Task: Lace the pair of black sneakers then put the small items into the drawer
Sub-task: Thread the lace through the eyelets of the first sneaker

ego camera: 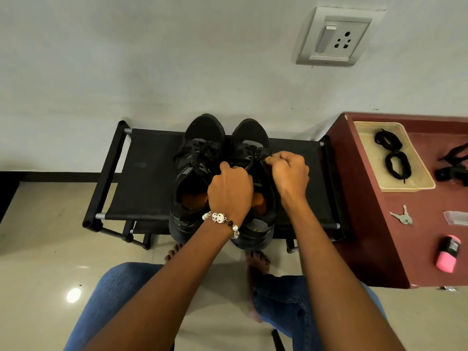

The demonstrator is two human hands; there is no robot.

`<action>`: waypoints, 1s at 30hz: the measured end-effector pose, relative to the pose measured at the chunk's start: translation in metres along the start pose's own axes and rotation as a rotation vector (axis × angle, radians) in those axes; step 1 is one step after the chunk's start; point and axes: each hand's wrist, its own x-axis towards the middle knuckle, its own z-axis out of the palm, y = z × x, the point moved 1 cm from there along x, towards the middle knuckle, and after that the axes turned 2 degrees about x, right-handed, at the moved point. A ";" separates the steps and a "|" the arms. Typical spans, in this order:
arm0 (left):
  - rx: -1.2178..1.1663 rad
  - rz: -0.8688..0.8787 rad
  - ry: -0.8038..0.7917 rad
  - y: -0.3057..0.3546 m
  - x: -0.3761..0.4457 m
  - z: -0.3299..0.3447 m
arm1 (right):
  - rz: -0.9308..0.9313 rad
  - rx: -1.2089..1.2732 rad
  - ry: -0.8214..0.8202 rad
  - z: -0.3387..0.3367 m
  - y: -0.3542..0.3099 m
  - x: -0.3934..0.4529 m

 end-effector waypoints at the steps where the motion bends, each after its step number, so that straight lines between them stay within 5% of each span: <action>1: -0.008 -0.001 -0.010 0.000 0.000 0.000 | 0.074 0.056 -0.026 0.000 0.001 0.001; 4: -0.034 -0.003 -0.030 0.000 0.003 0.003 | 0.117 0.111 -0.125 -0.007 0.000 0.005; 7: -0.052 0.029 -0.039 -0.001 0.008 0.008 | -0.099 0.140 -0.237 -0.016 -0.008 0.006; 11: -0.095 0.061 -0.047 -0.003 0.013 0.015 | -0.465 -0.393 -0.384 -0.013 -0.015 0.002; 15: -0.181 0.037 -0.028 -0.004 0.012 0.016 | -0.619 -0.759 -0.175 0.001 -0.014 -0.003; 18: -0.224 0.009 -0.014 -0.005 0.012 0.016 | -0.666 -0.757 -0.060 0.009 -0.013 -0.009; 22: -0.302 -0.030 -0.018 -0.005 0.013 0.019 | -0.462 -0.443 0.036 0.009 -0.010 -0.010; 25: -0.361 -0.038 -0.016 -0.004 0.013 0.019 | 0.021 0.265 0.105 -0.002 -0.007 -0.001; 27: -0.399 -0.046 -0.027 -0.003 0.012 0.018 | 0.372 0.703 -0.012 -0.011 -0.005 0.002; 30: -0.416 -0.053 -0.036 -0.002 0.012 0.019 | 0.397 0.665 -0.129 -0.018 -0.004 0.006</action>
